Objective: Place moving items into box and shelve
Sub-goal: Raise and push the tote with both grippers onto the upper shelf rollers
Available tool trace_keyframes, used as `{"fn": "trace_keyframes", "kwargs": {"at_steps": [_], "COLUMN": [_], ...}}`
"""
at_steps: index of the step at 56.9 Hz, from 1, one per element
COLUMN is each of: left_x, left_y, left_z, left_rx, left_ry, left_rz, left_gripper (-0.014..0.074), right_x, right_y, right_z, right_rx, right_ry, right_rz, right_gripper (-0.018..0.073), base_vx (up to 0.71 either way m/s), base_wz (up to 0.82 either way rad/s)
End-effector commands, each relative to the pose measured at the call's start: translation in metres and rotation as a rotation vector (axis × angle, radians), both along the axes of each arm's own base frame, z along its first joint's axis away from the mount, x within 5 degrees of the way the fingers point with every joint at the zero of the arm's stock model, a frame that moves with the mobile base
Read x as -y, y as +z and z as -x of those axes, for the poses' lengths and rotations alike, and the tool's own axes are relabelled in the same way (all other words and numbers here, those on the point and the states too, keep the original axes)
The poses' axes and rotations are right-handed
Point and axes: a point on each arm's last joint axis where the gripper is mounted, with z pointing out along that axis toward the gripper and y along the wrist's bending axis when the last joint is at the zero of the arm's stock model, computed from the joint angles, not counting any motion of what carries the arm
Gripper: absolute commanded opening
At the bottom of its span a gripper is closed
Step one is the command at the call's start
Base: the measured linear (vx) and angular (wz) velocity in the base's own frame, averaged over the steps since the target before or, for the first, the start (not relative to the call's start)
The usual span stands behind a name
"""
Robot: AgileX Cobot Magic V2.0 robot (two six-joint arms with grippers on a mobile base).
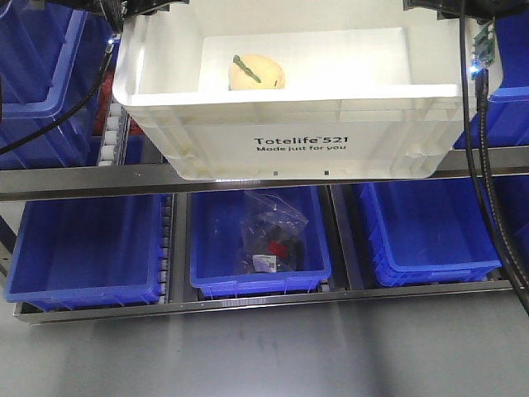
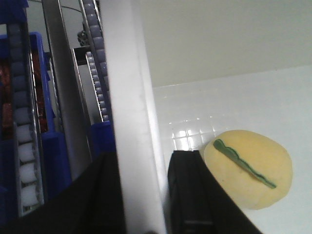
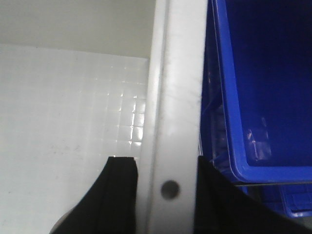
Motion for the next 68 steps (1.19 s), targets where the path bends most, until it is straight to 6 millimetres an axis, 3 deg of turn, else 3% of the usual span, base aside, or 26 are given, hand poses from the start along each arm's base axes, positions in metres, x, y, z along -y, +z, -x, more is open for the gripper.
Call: {"fn": "trace_keyframes", "kwargs": {"at_steps": [1, 32, 47, 68], "left_x": [-0.014, -0.003, 0.002, 0.005], "left_y": [0.059, 0.037, 0.028, 0.011], "left_z": [0.007, -0.024, -0.034, -0.044], "left_rx": [0.332, 0.469, 0.541, 0.507], "left_ry": [0.005, -0.032, -0.059, -0.064], "left_rz": [-0.019, -0.052, -0.080, -0.088], "left_gripper": [-0.0001, -0.0001, -0.0001, -0.0001], "right_x": [0.015, -0.004, -0.009, -0.013], "right_y": [0.045, 0.004, -0.006, -0.029], "right_z": [0.002, -0.051, -0.066, -0.083], "right_rx": [0.263, 0.367, 0.429, 0.447], "right_ry": [0.041, 0.172, 0.197, 0.183], "right_rz": [0.179, 0.231, 0.244, 0.206], "right_gripper": [-0.0001, -0.0001, -0.0001, -0.0001], "base_vx": [0.00, 0.00, 0.00, 0.00], "base_wz": [0.00, 0.00, 0.00, 0.00]}}
